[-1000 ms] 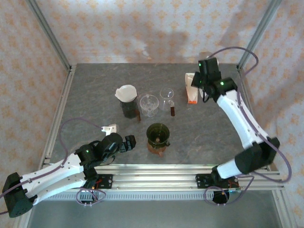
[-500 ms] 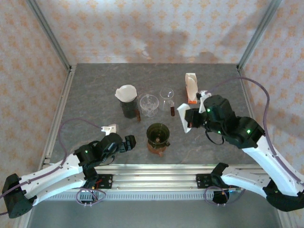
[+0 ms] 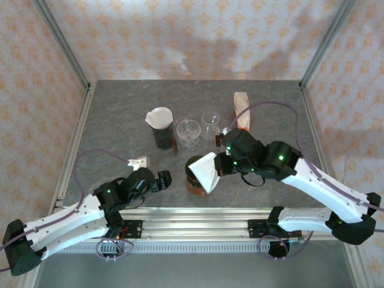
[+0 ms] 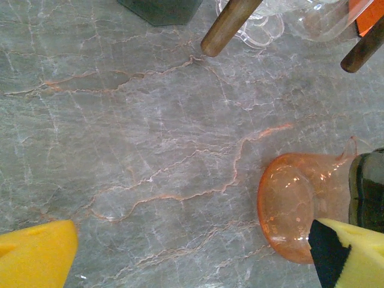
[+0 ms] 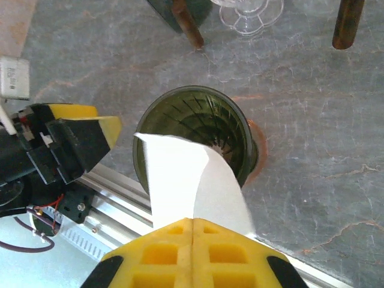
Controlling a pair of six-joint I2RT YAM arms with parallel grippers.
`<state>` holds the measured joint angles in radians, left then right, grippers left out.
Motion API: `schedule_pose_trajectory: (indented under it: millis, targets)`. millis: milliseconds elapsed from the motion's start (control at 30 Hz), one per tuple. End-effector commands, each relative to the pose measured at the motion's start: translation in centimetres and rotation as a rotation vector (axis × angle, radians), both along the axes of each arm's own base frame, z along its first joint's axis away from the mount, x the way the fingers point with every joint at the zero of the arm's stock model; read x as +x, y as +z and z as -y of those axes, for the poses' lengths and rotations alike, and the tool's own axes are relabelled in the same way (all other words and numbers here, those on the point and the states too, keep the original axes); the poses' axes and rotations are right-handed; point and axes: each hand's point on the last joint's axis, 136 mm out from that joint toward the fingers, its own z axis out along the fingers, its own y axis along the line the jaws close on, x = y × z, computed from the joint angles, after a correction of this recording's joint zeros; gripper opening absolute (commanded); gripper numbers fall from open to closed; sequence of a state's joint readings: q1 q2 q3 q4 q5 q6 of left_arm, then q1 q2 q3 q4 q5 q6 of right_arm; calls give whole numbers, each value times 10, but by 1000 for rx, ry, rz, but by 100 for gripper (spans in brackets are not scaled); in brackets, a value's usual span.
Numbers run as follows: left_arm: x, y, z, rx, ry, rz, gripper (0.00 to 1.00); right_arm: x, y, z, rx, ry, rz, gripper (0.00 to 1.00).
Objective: Place the coffee filter in the dripper
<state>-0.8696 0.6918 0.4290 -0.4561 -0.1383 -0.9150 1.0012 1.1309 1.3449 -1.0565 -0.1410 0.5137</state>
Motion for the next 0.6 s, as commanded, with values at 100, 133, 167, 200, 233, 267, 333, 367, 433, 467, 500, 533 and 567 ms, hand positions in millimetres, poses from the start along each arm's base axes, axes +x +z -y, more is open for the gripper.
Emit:
schedule_pose_trajectory:
  millis: [100,133,167,200,233,267,333,367,433,467,500,533,567]
  targets:
    - [4,12,-1,12,-3,23,100,2,-2,-11,-105,27,-67,0]
    - [4,13,0,8,-5,21,100,3,-1,-12,-122,27,-70,0]
    - [4,12,0,9,-7,21,100,5,2,-11,-136,27,-63,0]
    - [4,13,1,8,-9,22,100,8,6,-11,-142,27,-51,0]
    - [4,13,1,7,-12,23,100,9,10,-9,-148,20,-38,0]
    - [4,13,2,5,-14,23,100,10,14,-8,-148,16,-28,0]
    - [5,15,3,4,-20,25,100,10,24,-5,-132,11,-15,0]
    - [5,15,4,4,-21,25,100,9,28,-3,-128,10,-13,0]
    - [6,17,5,9,-26,27,100,6,35,2,-127,7,-10,0]
    - [7,18,6,13,-28,27,100,3,36,4,-131,13,-19,0]
    - [8,20,7,14,-32,30,100,0,36,5,-132,20,-32,0]
    - [8,20,8,18,-36,27,100,-2,34,6,-140,19,-46,0]
    - [9,20,9,20,-37,26,100,-4,32,6,-146,22,-63,0]
